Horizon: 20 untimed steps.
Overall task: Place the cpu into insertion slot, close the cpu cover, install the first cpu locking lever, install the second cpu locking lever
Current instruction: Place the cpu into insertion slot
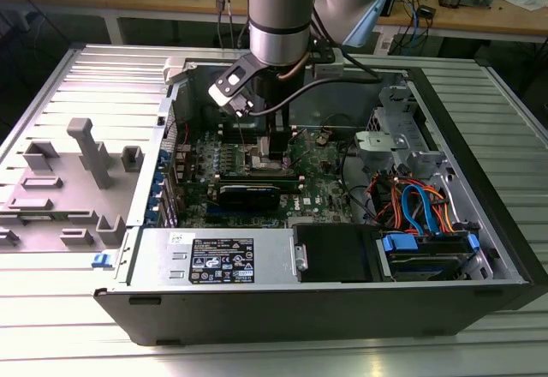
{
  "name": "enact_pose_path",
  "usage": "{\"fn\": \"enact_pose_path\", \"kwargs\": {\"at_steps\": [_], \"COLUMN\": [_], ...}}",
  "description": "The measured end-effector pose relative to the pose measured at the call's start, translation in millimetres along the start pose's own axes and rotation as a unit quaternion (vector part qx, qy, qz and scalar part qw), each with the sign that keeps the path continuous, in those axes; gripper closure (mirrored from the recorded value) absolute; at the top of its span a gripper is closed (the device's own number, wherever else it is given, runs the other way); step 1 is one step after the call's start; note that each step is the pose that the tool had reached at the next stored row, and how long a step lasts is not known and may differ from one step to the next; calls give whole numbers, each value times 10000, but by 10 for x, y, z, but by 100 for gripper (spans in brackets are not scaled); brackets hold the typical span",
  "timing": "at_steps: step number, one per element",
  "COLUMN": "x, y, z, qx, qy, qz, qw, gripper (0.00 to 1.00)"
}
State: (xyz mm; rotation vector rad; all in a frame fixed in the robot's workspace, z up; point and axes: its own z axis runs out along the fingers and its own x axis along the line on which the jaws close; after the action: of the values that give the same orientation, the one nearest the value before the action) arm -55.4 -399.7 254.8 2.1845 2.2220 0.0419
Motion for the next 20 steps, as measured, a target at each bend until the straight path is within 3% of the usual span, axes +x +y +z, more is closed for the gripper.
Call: {"fn": "enact_pose_path", "kwargs": {"at_steps": [8, 10, 18, 20], "x": [138, 173, 196, 195], "y": [-47, -63, -72, -73], "z": [103, 165, 346, 352], "qx": [0, 0, 0, 1], "qy": [0, 0, -4, -6], "qz": [-1, -1, -5, -5], "qw": [10000, 10000, 10000, 10000], "gripper": [46, 46, 46, 46]}}
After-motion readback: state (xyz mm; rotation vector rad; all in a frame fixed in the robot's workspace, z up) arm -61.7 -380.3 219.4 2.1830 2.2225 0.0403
